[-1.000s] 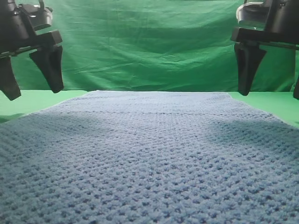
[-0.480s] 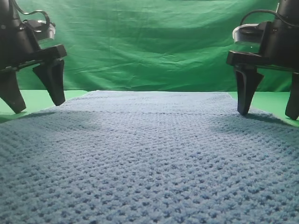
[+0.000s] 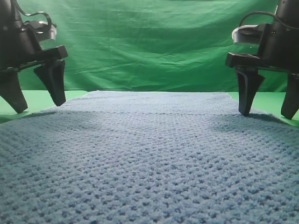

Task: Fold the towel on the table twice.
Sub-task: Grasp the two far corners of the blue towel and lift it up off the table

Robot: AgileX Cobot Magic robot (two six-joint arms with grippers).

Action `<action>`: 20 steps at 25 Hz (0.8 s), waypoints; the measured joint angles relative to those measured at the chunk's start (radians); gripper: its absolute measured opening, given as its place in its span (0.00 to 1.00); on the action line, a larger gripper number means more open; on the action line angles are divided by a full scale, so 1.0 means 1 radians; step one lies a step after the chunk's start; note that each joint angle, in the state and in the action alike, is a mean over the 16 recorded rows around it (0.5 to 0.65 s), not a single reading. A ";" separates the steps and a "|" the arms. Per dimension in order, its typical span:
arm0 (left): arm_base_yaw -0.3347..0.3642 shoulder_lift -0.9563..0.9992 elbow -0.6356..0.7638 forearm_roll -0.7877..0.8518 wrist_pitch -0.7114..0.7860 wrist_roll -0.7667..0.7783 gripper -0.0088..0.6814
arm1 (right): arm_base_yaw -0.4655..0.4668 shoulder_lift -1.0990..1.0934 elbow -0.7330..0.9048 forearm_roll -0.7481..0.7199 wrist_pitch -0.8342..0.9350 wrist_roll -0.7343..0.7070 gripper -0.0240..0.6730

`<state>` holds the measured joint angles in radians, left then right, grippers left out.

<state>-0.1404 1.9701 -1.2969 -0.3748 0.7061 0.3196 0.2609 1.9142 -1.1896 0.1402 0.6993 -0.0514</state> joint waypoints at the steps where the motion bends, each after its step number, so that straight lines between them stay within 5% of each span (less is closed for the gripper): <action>1: 0.000 0.002 -0.001 -0.006 0.008 0.008 0.59 | 0.000 0.002 -0.002 -0.001 0.000 0.000 0.62; 11: 0.000 0.021 -0.019 -0.075 0.099 0.094 0.10 | 0.000 0.013 -0.011 0.005 0.005 0.001 0.15; 20: 0.000 0.035 -0.133 -0.085 0.206 0.094 0.01 | 0.000 -0.044 -0.012 0.004 0.020 0.004 0.03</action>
<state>-0.1404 2.0055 -1.4299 -0.4597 0.9123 0.4133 0.2609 1.8699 -1.2015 0.1441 0.7198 -0.0477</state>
